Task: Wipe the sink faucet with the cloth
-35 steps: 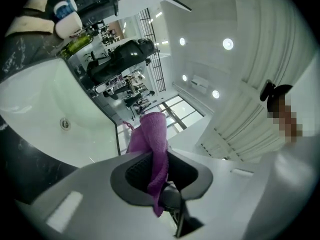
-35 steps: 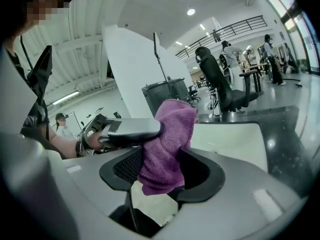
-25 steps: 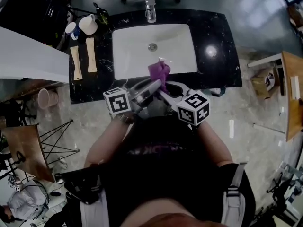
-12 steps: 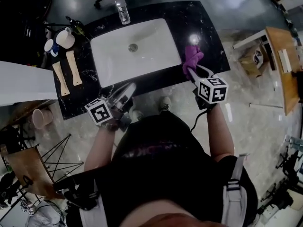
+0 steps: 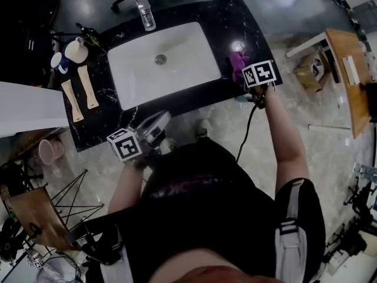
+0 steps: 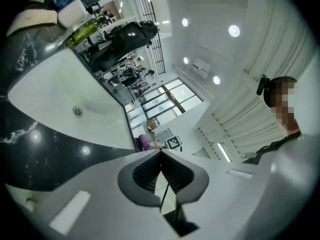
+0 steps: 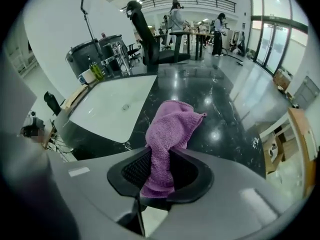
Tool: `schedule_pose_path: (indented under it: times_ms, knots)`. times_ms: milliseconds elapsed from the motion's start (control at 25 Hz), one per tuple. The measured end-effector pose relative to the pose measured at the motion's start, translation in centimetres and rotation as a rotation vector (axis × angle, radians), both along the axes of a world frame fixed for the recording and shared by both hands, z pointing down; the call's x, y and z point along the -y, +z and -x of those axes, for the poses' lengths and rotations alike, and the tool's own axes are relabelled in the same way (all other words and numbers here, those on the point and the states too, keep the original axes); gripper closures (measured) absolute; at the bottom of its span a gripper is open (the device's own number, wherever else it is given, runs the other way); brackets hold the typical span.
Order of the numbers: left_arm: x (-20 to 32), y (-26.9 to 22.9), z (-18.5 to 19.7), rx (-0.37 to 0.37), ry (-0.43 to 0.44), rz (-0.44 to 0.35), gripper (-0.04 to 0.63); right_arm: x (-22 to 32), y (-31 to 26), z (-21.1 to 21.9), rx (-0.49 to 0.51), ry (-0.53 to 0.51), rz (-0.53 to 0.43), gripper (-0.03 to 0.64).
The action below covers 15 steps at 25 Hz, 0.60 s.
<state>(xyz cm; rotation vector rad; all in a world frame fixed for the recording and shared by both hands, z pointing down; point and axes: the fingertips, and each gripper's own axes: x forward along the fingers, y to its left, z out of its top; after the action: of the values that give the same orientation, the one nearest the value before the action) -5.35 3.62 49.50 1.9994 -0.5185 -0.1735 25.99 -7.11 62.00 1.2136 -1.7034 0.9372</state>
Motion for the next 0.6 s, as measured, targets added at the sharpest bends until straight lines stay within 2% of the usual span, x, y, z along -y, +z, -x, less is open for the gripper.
schedule_pose_path:
  times_ms: [160,320,440,520,600]
  knots:
    - [-0.1,0.1,0.9,0.000,-0.031,0.016,0.595,0.0,0.4,0.3,-0.030,-0.029,0.043,0.502]
    - [0.0,0.7,1.4,-0.016,-0.043,0.007,0.595,0.0,0.5,0.5,-0.043,-0.039,0.033,0.488]
    - [-0.1,1.1,1.4,-0.011,-0.046,0.019,0.595,-0.3,-0.2,0.6,-0.041,-0.051,0.011,0.438]
    - [0.0,1.1,1.5,0.002,-0.049,0.029,0.595,-0.5,-1.8,0.6,-0.062,-0.066,-0.039,0.410]
    - [0.1,1.2,1.7,0.009,-0.048,0.029,0.595,-0.3,-4.6,0.4,-0.126,-0.084,-0.161,0.413]
